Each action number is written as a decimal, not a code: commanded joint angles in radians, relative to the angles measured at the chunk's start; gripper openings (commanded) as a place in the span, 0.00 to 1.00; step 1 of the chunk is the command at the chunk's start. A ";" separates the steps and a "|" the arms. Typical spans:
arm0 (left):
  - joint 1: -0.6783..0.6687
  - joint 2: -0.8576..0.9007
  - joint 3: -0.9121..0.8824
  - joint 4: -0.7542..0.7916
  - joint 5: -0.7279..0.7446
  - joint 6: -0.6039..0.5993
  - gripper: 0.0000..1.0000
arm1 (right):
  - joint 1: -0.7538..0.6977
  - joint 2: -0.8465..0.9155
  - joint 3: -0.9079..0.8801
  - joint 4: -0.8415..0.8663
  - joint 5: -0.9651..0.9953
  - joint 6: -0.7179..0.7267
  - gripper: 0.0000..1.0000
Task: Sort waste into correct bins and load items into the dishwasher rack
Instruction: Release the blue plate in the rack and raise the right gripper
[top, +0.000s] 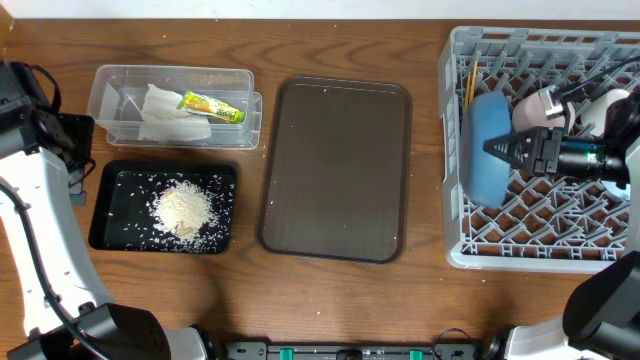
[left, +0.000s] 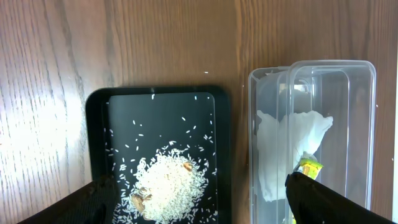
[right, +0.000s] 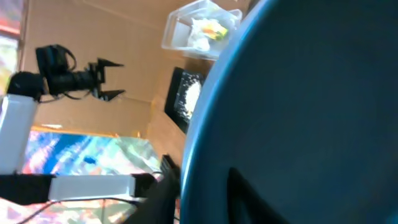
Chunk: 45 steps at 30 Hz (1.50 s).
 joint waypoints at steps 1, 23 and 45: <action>0.004 0.004 0.003 -0.003 -0.006 0.002 0.89 | -0.040 0.008 0.018 -0.015 0.060 0.003 0.35; 0.004 0.004 0.003 -0.002 -0.006 0.002 0.89 | -0.103 -0.220 0.149 0.217 0.801 0.750 0.96; 0.004 0.004 0.003 -0.003 -0.006 0.002 0.89 | 0.079 -0.195 -0.010 0.557 1.146 1.004 0.01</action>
